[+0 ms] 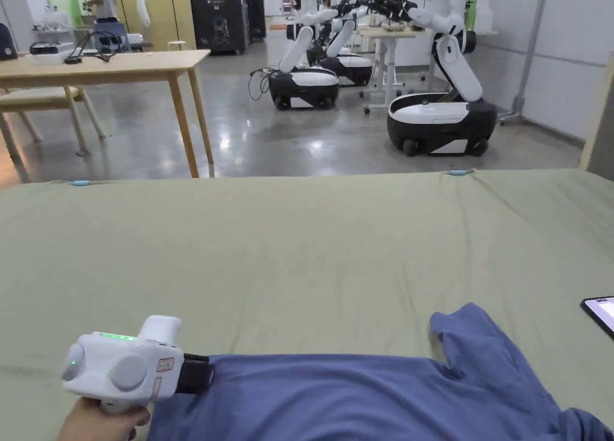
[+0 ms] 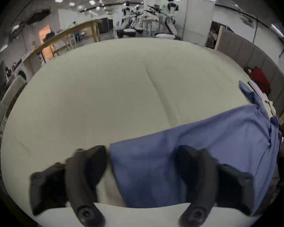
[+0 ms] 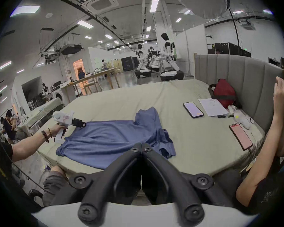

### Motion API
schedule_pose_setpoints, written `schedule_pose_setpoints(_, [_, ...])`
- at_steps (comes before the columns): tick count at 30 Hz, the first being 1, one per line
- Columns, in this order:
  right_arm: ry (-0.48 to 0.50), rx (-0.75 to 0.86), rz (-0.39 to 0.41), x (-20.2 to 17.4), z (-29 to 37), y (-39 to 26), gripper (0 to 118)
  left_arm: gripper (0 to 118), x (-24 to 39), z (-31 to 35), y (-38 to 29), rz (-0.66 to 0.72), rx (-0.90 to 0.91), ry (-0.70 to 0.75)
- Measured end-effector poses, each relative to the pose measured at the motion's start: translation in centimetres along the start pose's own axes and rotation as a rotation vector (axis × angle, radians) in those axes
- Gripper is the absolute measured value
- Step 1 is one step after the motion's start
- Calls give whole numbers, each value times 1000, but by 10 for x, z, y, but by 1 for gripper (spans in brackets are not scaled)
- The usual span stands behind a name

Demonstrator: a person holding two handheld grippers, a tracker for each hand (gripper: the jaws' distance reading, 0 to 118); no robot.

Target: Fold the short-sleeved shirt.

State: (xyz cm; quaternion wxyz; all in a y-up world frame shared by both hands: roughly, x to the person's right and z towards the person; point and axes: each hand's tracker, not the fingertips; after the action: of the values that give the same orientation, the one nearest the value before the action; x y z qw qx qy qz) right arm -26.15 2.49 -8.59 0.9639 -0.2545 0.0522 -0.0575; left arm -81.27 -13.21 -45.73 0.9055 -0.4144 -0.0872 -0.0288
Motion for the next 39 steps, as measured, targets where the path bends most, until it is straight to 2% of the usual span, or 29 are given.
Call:
schedule_pose_setpoints(1, [-3,-17,8,0,-5,0,0,29,1,4,0,-11,13,10])
schedule_pose_setpoints(2, [-7,-32,14,-1,-11,3,0,8,0,6,0,-6,22,-5])
schedule_pose_setpoints(3, [-11,-43,25,-3,-20,10,0,7,1,9,-3,-6,32,-49])
schedule_pose_setpoints(5, [-32,-19,91,-9,-39,30,0,5,6,10,-6,-19,33,-22])
schedule_pose_setpoints(7, [32,17,130,-9,-69,57,0,5,9,13,-7,-21,30,-52])
schedule_pose_setpoints(8, [63,23,123,-5,-89,70,0,5,10,14,-8,-19,33,-49])
schedule_pose_setpoints(9, [96,2,106,0,-116,83,0,5,10,14,-8,-20,36,-50])
schedule_pose_setpoints(12, [130,-152,158,20,-213,106,0,5,10,19,-8,-15,38,-58])
schedule_pose_setpoints(14, [64,-260,199,38,-276,106,6,5,8,21,-8,-3,42,-72])
schedule_pose_setpoints(15, [29,-320,212,42,-302,104,31,5,10,25,-7,3,44,-74])
schedule_pose_setpoints(16, [10,-397,227,47,-326,101,88,5,10,26,-8,4,42,-76])
schedule_pose_setpoints(17, [-18,-456,233,51,-345,95,113,5,10,26,-8,6,46,-79])
schedule_pose_setpoints(18, [-27,-476,243,55,-359,91,116,5,9,26,-8,9,45,-83])
schedule_pose_setpoints(21, [-92,-561,230,60,-389,82,103,5,24,38,-10,-2,39,-81])
schedule_pose_setpoints(24, [-68,-606,226,59,-402,77,96,5,30,40,-10,-18,35,-76])
schedule_pose_setpoints(27, [-61,-634,284,50,-403,70,75,5,34,40,-9,-25,26,-73])
schedule_pose_setpoints(28, [-42,-620,297,46,-401,70,59,5,35,40,-9,-27,25,-74])
schedule_pose_setpoints(30, [-27,-603,309,38,-396,69,17,5,37,42,-10,-32,24,-73])
schedule_pose_setpoints(31, [-29,-598,316,35,-396,68,9,5,38,41,-9,-35,23,-71])
schedule_pose_setpoints(36, [-53,-549,358,30,-379,77,8,5,40,56,-6,-57,28,-80])
schedule_pose_setpoints(39, [-5,-462,362,24,-341,92,8,5,39,81,-5,-90,66,-68])
